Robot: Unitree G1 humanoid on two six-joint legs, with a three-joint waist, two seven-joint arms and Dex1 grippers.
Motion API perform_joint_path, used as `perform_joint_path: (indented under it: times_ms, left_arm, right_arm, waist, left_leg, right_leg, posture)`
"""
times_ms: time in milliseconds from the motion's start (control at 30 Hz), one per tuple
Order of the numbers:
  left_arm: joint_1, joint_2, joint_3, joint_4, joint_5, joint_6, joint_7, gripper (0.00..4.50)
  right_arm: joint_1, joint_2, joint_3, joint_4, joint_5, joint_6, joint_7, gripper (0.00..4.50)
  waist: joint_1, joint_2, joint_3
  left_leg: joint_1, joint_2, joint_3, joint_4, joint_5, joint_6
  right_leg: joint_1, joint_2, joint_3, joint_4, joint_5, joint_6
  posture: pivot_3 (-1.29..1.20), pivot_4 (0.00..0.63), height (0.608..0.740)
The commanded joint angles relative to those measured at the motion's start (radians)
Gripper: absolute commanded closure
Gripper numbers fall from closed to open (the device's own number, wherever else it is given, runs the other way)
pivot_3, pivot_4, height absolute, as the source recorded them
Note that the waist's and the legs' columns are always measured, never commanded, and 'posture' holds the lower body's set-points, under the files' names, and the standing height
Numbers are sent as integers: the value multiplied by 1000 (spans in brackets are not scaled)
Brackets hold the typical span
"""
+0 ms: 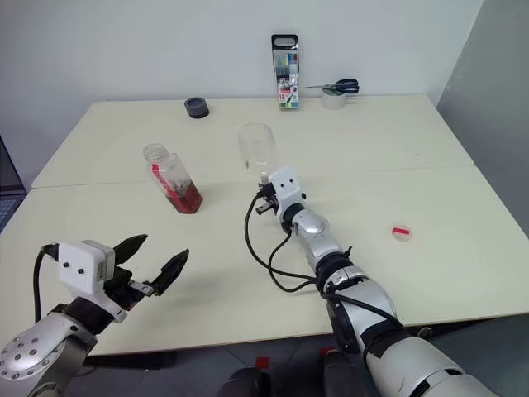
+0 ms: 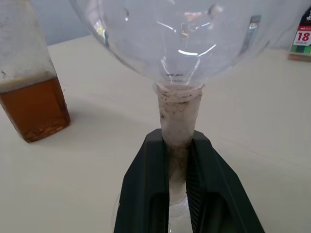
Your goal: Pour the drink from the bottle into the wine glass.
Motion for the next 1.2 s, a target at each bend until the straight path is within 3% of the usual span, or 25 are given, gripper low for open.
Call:
perform_joint_path:
  times_ms: [33,533,733,800,833,933,1100,1200]
  left_arm:
    - [-25,18,-13,0,-15,-15,-17,0]
    - [-73,48,-37,47,-17,-8,-52,0]
    - [-102,57,-49,74,-15,-10,-63,0]
    - [-114,61,-54,85,-13,-13,-67,0]
    - [-122,62,-59,94,-10,-16,-69,0]
    - [-136,61,-67,107,-4,-20,-73,0]
    - [-153,58,-71,125,5,-29,-69,0]
    - [-163,46,-65,157,22,-48,-52,0]
  right_arm:
    - [-5,11,-10,-2,-3,-4,-7,4311]
    - [31,18,-3,17,-35,-41,-44,4311]
    - [44,8,-5,16,-39,-40,-49,2299]
    - [47,2,-2,12,-43,-42,-51,1971]
    - [48,-1,3,11,-48,-43,-50,1534]
    - [54,-6,4,6,-52,-43,-42,776]
    - [102,-39,0,-33,-51,-64,-1,776]
    - [198,-106,1,-163,-31,-81,85,776]
  waist:
    - [0,0,0]
    - [-1,0,0]
    - [-1,0,0]
    - [-1,0,0]
    - [-1,0,0]
    - [-1,0,0]
    - [0,0,0]
    - [7,0,0]
  left_leg:
    - [0,0,0,0,0,0]
    - [0,0,0,0,0,0]
    - [0,0,0,0,0,0]
    - [0,0,0,0,0,0]
    - [0,0,0,0,0,0]
    - [0,0,0,0,0,0]
    - [0,0,0,0,0,0]
    - [0,0,-1,0,0,0]
  right_leg:
    - [0,0,0,0,0,0]
    - [0,0,0,0,0,0]
    - [0,0,0,0,0,0]
    - [0,0,0,0,0,0]
    - [0,0,0,0,0,0]
    - [0,0,0,0,0,0]
    - [0,0,0,0,0,0]
    - [1,0,0,0,0,0]
  posture:
    - [0,150,740]
    - [0,150,740]
    - [0,150,740]
    - [0,150,740]
    - [0,150,740]
    - [0,150,740]
    - [0,150,740]
    - [0,150,740]
